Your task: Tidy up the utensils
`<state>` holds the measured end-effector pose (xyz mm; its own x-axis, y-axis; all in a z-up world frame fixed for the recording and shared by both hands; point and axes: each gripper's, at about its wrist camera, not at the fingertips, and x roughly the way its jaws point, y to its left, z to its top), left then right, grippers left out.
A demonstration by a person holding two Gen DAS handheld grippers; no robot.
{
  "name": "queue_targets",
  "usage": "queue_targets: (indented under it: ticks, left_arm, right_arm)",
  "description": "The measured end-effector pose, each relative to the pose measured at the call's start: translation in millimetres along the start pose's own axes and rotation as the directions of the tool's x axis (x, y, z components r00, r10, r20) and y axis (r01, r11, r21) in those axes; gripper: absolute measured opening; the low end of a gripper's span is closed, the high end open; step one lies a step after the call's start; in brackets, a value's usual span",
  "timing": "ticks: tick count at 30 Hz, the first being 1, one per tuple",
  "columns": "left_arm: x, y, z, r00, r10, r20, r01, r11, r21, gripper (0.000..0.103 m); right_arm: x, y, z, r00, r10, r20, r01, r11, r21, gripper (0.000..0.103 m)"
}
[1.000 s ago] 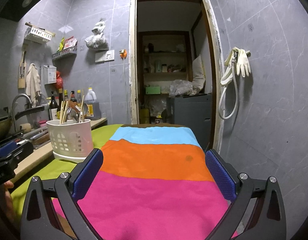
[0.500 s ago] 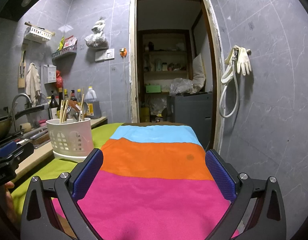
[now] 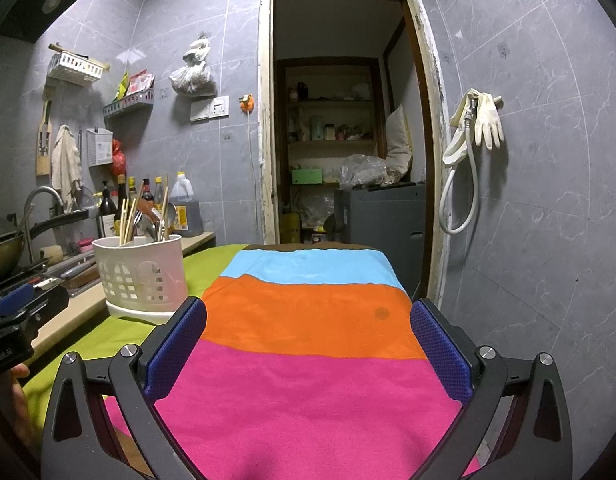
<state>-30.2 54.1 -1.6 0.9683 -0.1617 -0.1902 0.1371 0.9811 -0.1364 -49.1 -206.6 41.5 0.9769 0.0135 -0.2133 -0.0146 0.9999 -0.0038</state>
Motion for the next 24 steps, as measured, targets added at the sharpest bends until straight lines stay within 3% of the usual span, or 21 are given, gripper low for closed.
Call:
queue_targets:
  ticks: [24]
  left_arm:
    - [1.2, -0.1, -0.1, 1.0, 0.001, -0.002, -0.001, 1.0, 0.003, 0.1]
  right_arm:
    - [0.5, 2.4, -0.2, 1.0, 0.0, -0.004, 0.0, 1.0, 0.003, 0.103]
